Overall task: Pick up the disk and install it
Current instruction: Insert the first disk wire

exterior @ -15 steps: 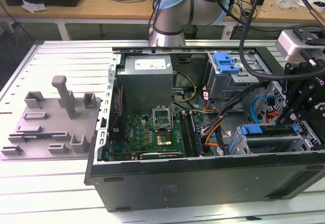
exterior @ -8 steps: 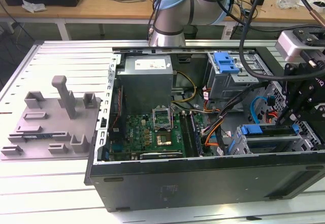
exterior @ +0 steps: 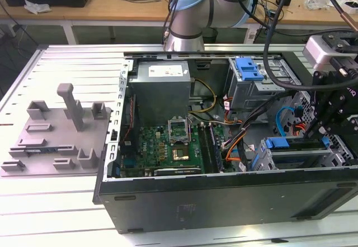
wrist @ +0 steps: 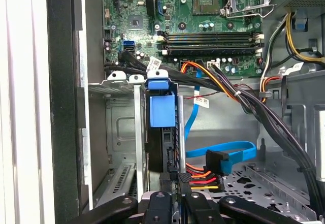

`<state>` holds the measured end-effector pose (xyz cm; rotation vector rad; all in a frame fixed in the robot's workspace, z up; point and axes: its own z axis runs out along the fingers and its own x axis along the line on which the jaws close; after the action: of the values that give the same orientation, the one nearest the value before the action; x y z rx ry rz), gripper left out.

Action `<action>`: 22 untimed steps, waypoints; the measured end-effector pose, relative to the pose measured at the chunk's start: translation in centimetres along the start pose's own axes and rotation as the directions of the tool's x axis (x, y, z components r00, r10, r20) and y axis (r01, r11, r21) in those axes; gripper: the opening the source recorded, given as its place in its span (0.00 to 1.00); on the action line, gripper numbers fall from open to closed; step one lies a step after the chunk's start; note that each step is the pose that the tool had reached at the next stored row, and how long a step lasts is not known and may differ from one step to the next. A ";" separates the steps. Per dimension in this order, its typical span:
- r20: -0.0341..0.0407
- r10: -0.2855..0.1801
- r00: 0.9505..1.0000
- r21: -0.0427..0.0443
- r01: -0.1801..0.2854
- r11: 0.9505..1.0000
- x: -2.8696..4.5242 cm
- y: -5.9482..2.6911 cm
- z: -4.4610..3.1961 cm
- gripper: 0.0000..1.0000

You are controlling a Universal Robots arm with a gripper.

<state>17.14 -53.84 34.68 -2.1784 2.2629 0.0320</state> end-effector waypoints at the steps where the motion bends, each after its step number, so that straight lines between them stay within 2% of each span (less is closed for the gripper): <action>1: 0.000 0.000 1.000 0.000 0.000 1.000 0.00 -0.01 0.01 0.17; 22: 0.000 0.000 1.000 0.000 0.000 1.000 0.00 -0.06 0.38 0.17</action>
<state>17.19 -53.84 34.30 -2.1785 2.2629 0.0319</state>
